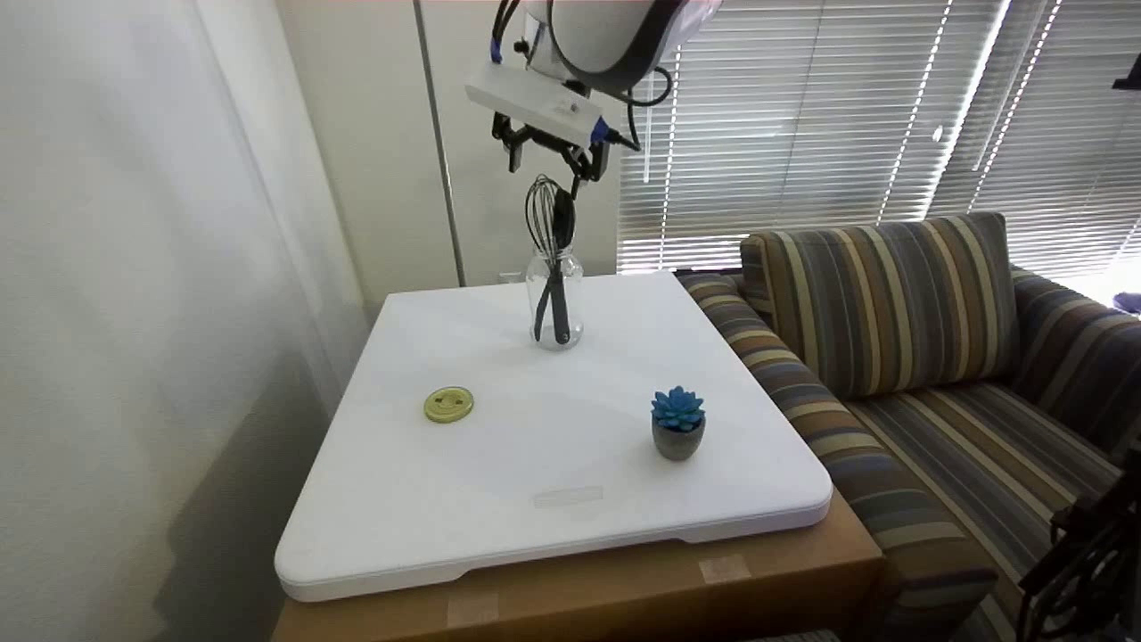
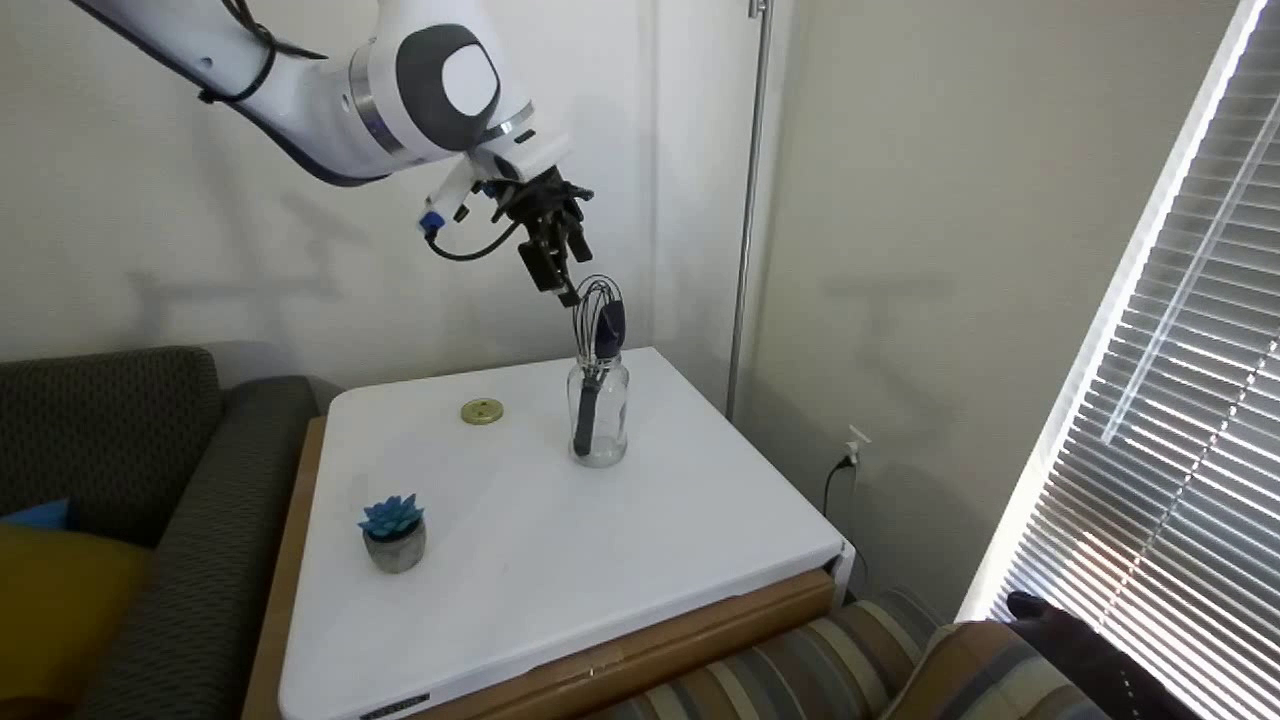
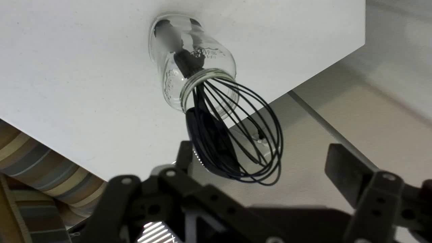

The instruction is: Remove the whisk from the jar and put it on the table

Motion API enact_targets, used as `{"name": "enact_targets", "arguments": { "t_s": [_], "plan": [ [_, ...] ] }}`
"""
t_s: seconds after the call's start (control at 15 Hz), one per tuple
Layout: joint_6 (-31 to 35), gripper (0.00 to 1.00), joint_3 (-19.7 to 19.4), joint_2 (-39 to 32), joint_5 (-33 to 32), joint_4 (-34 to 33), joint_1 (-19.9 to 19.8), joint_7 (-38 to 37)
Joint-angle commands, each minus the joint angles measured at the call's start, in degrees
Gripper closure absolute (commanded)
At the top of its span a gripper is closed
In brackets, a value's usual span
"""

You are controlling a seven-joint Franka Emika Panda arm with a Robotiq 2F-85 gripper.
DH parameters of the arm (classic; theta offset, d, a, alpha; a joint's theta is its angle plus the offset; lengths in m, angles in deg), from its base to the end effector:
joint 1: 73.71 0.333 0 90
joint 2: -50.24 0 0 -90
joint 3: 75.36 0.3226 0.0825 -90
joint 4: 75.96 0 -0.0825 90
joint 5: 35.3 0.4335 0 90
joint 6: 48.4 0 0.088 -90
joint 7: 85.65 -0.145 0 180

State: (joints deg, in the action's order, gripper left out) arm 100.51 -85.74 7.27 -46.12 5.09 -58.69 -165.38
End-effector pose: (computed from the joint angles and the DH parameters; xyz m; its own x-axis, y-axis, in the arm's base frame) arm 0.8217 0.0964 0.2516 0.3756 -0.8616 0.3415 -0.8067 -0.4853 -0.3373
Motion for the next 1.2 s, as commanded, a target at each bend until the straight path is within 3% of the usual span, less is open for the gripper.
{"name": "enact_targets", "arguments": {
  "t_s": [0.0,0.33,0.4,0.47,0.53,0.67,0.93,1.13],
  "plan": [
    [1.8,0.00,-1.9,-1.3,-0.9,0.1,1.3,-1.6],
    [1.7,0.00,-2.3,-2.0,-0.6,0.0,1.8,-1.8],
    [1.8,0.10,-2.4,-2.1,-0.6,0.0,1.8,-1.8],
    [1.8,0.14,-2.4,-2.0,-0.7,0.1,1.8,-1.8],
    [1.8,0.31,-2.5,-2.0,-0.6,0.1,1.8,-1.9],
    [1.8,0.48,-2.6,-2.0,-0.7,0.1,1.8,-1.9],
    [2.4,0.77,-2.7,-1.9,-0.7,0.2,1.8,-1.9],
    [3.0,0.88,-2.8,-2.0,-0.7,0.3,1.9,-1.8]
  ]
}}
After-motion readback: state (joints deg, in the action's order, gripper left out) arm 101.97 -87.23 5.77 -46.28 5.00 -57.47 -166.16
